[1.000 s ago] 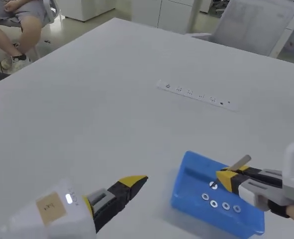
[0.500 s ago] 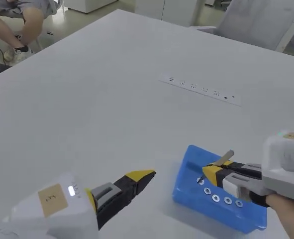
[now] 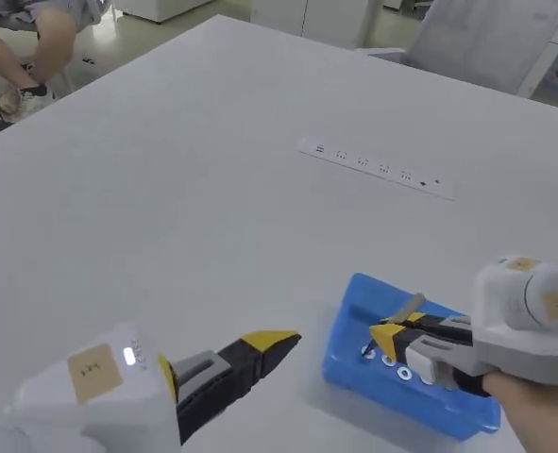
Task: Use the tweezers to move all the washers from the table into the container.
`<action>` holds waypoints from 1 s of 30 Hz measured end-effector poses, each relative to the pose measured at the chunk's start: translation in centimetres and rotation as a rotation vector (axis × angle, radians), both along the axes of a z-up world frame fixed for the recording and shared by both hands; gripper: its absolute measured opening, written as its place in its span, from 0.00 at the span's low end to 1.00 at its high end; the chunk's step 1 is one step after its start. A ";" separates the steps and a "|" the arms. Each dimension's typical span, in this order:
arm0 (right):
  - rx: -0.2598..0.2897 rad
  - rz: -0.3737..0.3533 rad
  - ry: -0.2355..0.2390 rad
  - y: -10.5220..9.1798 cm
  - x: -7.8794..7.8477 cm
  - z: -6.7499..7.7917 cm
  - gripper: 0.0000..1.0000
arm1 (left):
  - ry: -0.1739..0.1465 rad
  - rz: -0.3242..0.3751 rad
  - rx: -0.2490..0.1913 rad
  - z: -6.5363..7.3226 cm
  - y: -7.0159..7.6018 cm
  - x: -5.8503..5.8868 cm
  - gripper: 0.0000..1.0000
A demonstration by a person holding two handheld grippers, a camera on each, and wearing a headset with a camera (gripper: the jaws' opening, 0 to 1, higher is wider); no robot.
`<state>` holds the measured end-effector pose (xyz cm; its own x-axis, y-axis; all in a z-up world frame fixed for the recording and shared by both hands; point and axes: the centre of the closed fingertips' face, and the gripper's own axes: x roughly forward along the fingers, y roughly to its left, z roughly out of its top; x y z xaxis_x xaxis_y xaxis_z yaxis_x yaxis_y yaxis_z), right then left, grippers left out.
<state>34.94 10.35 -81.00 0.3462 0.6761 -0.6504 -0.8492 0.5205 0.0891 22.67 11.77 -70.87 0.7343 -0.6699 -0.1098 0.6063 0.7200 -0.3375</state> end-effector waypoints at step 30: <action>0.083 -0.010 -0.105 -1.1 -3.5 4.7 0.04 | 0.073 -0.050 0.161 -2.8 -0.6 -0.8 0.54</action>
